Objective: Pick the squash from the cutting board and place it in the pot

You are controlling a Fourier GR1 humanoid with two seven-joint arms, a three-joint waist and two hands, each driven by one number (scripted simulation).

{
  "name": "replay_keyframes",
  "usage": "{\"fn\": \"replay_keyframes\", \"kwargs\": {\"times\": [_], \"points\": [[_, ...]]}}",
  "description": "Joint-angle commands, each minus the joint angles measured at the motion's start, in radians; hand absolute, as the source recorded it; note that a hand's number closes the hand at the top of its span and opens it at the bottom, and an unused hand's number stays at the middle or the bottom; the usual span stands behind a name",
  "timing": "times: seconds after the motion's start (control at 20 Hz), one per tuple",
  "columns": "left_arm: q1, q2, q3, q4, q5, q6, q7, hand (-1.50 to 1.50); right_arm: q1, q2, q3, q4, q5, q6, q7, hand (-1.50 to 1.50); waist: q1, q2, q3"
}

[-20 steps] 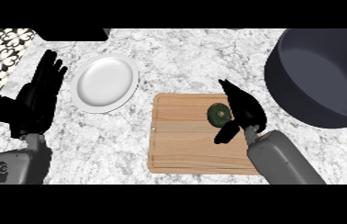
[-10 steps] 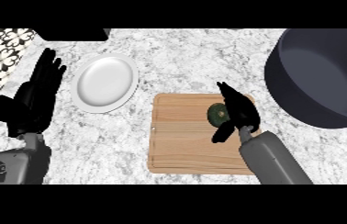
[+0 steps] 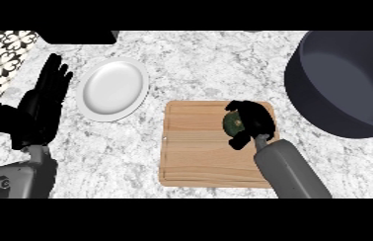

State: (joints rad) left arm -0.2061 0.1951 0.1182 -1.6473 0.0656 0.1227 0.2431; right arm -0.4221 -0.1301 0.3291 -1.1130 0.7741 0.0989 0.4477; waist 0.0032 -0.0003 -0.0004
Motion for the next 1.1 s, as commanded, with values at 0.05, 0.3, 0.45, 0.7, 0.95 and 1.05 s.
{"fn": "replay_keyframes", "kwargs": {"times": [0.05, 0.3, 0.45, 0.7, 0.95, 1.05], "points": [[0.008, 0.042, 0.06, 0.026, 0.051, -0.066, -0.025, 0.0, 0.046, -0.015, 0.003, 0.031, 0.054, -0.053, -0.133, 1.5, -0.001, 0.001, 0.0], [-0.022, 0.013, 0.033, 0.009, 0.017, -0.034, 0.024, 0.0, 0.045, 0.022, -0.018, 0.014, 0.092, -0.003, -0.106, 1.5, -0.002, 0.0, 0.0], [-0.03, 0.009, 0.029, 0.033, 0.003, -0.023, -0.002, 0.0, 0.057, -0.012, 0.044, -0.079, 0.066, 0.1, -0.173, 1.5, -0.007, -0.001, 0.0], [0.01, 0.002, 0.025, 0.001, -0.007, -0.012, -0.002, 0.0, 0.294, -0.065, 0.258, -0.393, 0.055, 0.212, -0.282, 1.5, -0.029, -0.012, 0.0], [0.048, 0.023, 0.053, -0.045, 0.027, -0.045, 0.013, 0.0, 0.456, -0.127, 0.29, -0.722, 0.091, 0.234, -0.159, 1.5, -0.013, -0.005, 0.0], [-0.005, -0.005, 0.026, 0.019, -0.016, -0.01, -0.013, 0.0, 0.479, -0.118, 0.266, -0.756, 0.086, 0.19, -0.172, 1.5, -0.014, -0.002, 0.0]]}}
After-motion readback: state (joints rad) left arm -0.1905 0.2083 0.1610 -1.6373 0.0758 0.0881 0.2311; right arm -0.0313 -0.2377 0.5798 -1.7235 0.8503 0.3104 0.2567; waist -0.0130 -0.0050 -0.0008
